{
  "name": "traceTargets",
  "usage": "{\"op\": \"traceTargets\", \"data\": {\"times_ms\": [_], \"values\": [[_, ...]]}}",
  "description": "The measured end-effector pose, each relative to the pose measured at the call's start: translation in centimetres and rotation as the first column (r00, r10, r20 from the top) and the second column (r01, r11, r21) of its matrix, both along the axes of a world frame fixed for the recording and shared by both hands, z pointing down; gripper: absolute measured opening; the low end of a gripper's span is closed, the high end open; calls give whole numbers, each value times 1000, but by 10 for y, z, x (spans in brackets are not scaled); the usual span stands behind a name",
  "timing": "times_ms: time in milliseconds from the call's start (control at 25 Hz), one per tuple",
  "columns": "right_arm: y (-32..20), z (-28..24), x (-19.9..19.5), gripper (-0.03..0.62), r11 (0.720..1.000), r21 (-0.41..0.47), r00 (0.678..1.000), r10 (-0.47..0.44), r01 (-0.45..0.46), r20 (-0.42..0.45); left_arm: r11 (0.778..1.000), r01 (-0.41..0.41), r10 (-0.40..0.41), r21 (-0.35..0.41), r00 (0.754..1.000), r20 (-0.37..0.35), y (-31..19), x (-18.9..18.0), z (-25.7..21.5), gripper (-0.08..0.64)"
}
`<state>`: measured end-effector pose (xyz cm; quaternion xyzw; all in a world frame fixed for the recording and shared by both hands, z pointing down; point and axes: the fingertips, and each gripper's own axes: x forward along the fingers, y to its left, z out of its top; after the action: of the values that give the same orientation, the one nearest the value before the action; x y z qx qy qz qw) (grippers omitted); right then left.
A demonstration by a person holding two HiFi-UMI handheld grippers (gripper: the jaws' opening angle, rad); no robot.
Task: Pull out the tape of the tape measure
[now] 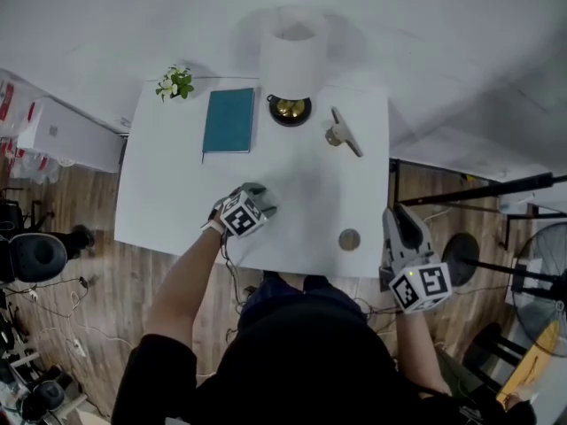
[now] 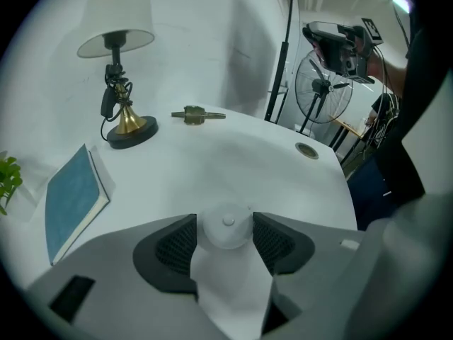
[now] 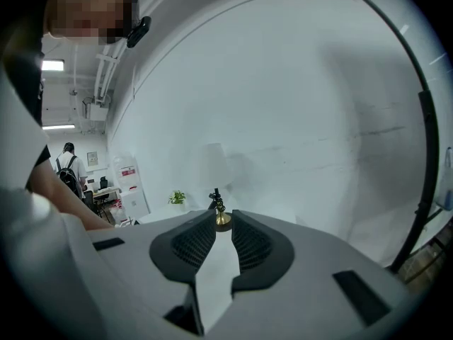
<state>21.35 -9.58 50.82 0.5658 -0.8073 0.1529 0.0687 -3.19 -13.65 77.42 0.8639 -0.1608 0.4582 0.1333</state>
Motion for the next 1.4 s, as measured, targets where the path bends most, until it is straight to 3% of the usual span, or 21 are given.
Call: {"op": "traceTargets", "data": {"times_ms": [80, 320, 480, 680, 960, 1200, 1400], "values": [[1, 0, 1, 71, 1000, 1, 1000, 6, -6, 6, 1000, -7, 7, 8, 1000, 8, 2, 1, -1, 215], [-4, -7, -3, 61, 1000, 14, 1000, 2, -2, 12, 995, -24, 22, 100, 999, 24, 5, 3, -20, 213], [-14, -12, -15, 58, 999, 28, 1000, -24, 23, 15, 980, 61, -53, 187, 997, -47, -14, -2, -63, 213], [-24, -23, -37, 58, 995, 60, 997, -75, 74, 16, 934, 201, -158, 294, 974, -161, -30, -12, -133, 213], [-41, -48, -66, 58, 982, 118, 989, -146, 145, -1, 824, 297, -143, 482, 933, -331, -41, -11, -263, 213], [-48, -91, -94, 61, 954, 210, 977, -209, 213, -42, 703, 339, -81, 625, 911, -404, -32, -8, -363, 213], [-52, -144, -113, 66, 904, 320, 956, -238, 282, -169, 581, 340, -29, 739, 917, -398, -22, -4, -424, 213]]}}
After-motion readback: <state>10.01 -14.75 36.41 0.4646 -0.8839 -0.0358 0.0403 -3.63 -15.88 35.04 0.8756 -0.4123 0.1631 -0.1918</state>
